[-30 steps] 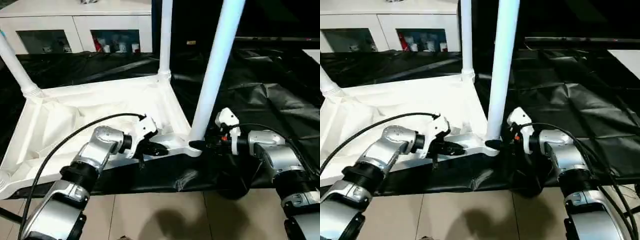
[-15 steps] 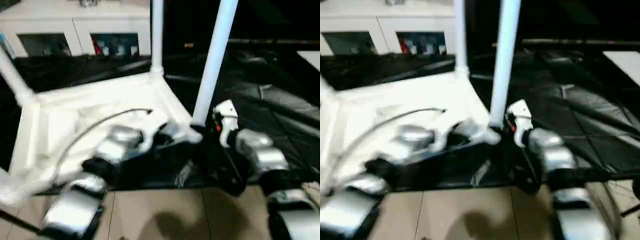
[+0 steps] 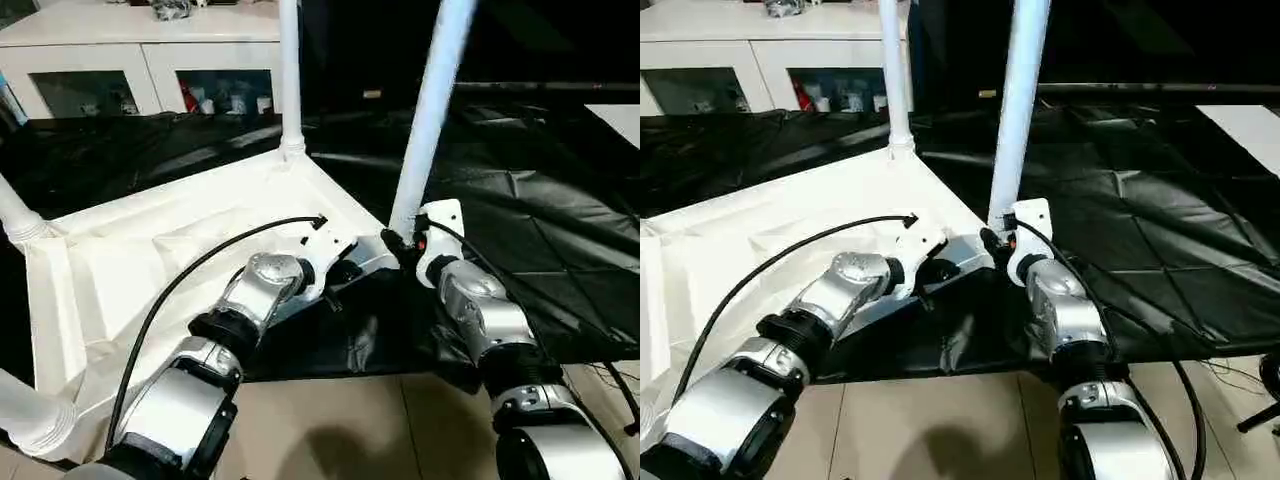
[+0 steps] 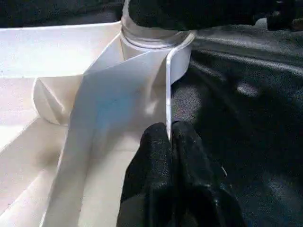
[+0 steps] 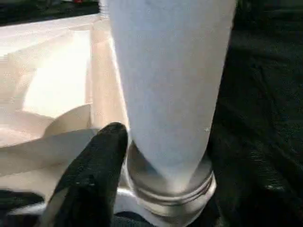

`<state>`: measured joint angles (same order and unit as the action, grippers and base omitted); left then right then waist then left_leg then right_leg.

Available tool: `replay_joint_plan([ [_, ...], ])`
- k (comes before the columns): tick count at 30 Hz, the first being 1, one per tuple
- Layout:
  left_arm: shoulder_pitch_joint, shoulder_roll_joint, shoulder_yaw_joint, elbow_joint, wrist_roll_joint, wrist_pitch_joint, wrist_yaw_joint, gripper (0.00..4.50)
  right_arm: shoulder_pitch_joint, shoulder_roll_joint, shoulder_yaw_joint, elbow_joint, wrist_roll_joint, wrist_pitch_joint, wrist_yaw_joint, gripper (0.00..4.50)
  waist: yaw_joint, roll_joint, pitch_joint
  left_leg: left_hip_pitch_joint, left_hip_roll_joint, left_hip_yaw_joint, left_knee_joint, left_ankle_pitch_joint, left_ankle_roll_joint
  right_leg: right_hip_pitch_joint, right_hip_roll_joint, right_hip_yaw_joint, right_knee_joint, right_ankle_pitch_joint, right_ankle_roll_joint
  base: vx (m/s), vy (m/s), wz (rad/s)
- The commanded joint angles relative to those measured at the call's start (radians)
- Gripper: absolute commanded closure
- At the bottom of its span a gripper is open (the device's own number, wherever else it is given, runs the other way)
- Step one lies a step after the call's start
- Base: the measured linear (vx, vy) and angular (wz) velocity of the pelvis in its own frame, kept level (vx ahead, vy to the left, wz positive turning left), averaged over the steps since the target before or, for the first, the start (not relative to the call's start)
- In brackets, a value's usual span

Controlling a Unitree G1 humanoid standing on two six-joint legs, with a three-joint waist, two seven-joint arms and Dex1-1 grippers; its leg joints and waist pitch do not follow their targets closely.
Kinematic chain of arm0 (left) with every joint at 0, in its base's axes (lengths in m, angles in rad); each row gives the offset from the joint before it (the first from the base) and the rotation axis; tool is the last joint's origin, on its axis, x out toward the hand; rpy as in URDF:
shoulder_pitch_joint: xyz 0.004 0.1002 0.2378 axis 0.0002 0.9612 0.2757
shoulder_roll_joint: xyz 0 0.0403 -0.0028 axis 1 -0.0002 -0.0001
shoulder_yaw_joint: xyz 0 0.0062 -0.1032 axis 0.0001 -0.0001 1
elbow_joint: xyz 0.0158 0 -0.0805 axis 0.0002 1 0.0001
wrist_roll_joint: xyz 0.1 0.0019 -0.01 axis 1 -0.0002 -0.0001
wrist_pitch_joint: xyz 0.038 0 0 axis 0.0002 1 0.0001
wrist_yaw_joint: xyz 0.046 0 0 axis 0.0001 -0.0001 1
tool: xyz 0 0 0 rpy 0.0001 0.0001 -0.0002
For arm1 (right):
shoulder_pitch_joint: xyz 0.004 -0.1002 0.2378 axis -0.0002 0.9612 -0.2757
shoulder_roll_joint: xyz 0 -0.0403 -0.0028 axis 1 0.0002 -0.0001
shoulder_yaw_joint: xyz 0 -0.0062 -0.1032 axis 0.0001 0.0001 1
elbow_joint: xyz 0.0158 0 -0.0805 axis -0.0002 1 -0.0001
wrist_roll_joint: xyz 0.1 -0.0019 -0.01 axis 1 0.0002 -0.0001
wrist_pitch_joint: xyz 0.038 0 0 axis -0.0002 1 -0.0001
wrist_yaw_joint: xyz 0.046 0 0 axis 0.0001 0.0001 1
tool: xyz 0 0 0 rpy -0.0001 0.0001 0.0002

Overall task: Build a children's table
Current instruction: Rotate leg to tighten

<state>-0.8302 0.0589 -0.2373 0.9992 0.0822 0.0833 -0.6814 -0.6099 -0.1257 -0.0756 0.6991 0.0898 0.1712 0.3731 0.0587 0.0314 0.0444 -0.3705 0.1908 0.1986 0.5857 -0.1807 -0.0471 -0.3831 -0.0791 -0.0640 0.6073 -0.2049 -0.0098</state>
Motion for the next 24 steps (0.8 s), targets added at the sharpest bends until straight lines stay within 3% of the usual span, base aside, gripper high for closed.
replay_joint_plan([
  [1,-0.008,0.003,-0.002,0.004,0.004,-0.035,-0.016,4.5,0.023,-0.016,0.063,-0.045,0.01,0.016,0.123,1.57,0.004,-0.014,-0.052,0.016,0.044,-0.028,-0.077,-0.261,0.025,0.031,-0.076,0.047,-0.095,-0.267,-0.182,0.0,0.0,0.0],
  [4,-0.006,0.011,0.004,0.003,-0.003,-0.057,-0.041,4.5,0.046,-0.085,0.08,-0.096,0.015,0.02,0.222,1.57,0.006,-0.016,-0.055,0.009,0.042,-0.025,-0.07,-0.205,0.053,0.038,-0.075,0.047,-0.086,-0.179,-0.203,0.0,0.0,0.0],
  [5,-0.005,0.013,0.006,0.003,-0.005,-0.065,-0.047,4.5,0.057,-0.11,0.084,-0.117,0.019,0.021,0.255,1.57,0.009,-0.021,-0.056,0.006,0.041,-0.024,-0.067,-0.182,0.066,0.043,-0.075,0.045,-0.083,-0.151,-0.208,0.0,0.0,0.0],
  [6,0.0,0.017,0.008,-0.003,-0.012,-0.083,-0.069,4.5,0.084,-0.162,0.082,-0.163,0.038,0.029,0.322,1.57,0.009,-0.034,-0.057,0.006,0.041,-0.022,-0.065,-0.171,0.075,0.041,-0.075,0.046,-0.081,-0.138,-0.212,0.0,0.0,0.0],
  [8,0.014,0.023,0.009,-0.024,-0.025,-0.112,-0.107,4.5,0.137,-0.255,0.074,-0.245,0.077,0.045,0.439,1.57,0.027,-0.039,-0.058,0.004,0.044,-0.022,-0.058,-0.128,0.117,0.05,-0.077,0.047,-0.072,-0.078,-0.217,0.0,0.0,0.0],
  [9,0.017,0.023,0.011,-0.028,-0.029,-0.119,-0.112,4.5,0.148,-0.273,0.07,-0.262,0.085,0.049,0.462,1.57,0.029,-0.037,-0.059,0.004,0.045,-0.021,-0.057,-0.114,0.124,0.047,-0.077,0.047,-0.069,-0.06,-0.223,0.0,0.0,0.0],
  [10,0.025,0.024,0.018,-0.038,-0.036,-0.134,-0.113,4.5,0.173,-0.309,0.061,-0.295,0.102,0.057,0.509,1.57,0.031,-0.047,-0.059,-0.001,0.041,-0.02,-0.055,-0.102,0.137,0.05,-0.074,0.043,-0.066,-0.04,-0.229,0.0,0.0,0.0],
  [12,0.029,0.023,0.034,-0.053,-0.055,-0.131,-0.131,4.5,0.198,-0.342,0.051,-0.331,0.123,0.071,0.559,1.57,0.034,-0.046,-0.06,-0.001,0.042,-0.019,-0.052,-0.089,0.15,0.048,-0.076,0.043,-0.063,-0.024,-0.235,0.0,0.0,0.0],
  [15,0.035,0.026,0.051,-0.087,-0.086,-0.094,-0.183,3.93,0.228,-0.363,0.051,-0.388,0.156,0.103,0.606,1.51,0.044,-0.052,-0.063,-0.004,0.042,-0.018,-0.045,-0.052,0.168,0.046,-0.075,0.043,-0.055,0.0,-0.238,0.0,0.0,0.0],
  [17,0.042,0.031,0.059,-0.113,-0.099,-0.078,-0.199,3.82,0.241,-0.361,0.062,-0.415,0.166,0.111,0.611,1.51,0.048,-0.046,-0.065,-0.007,0.045,-0.018,-0.042,-0.034,0.177,0.039,-0.075,0.041,-0.048,0.028,-0.259,0.0,0.0,0.0],
  [19,0.058,0.049,0.068,-0.174,-0.121,-0.045,-0.227,3.57,0.258,-0.338,0.089,-0.455,0.172,0.121,0.601,1.51,0.051,-0.044,-0.065,-0.002,0.054,-0.02,-0.043,-0.029,0.172,0.035,-0.073,0.04,-0.044,0.043,-0.274,0.0,0.0,0.0],
  [24,0.107,0.144,0.091,-0.341,-0.152,0.067,-0.277,3.3,0.249,-0.245,0.122,-0.474,0.16,0.113,0.534,1.51,0.049,-0.045,-0.06,0.002,0.051,-0.019,-0.048,-0.058,0.146,0.03,-0.075,0.042,-0.045,0.017,-0.282,0.0,0.0,0.0],
])
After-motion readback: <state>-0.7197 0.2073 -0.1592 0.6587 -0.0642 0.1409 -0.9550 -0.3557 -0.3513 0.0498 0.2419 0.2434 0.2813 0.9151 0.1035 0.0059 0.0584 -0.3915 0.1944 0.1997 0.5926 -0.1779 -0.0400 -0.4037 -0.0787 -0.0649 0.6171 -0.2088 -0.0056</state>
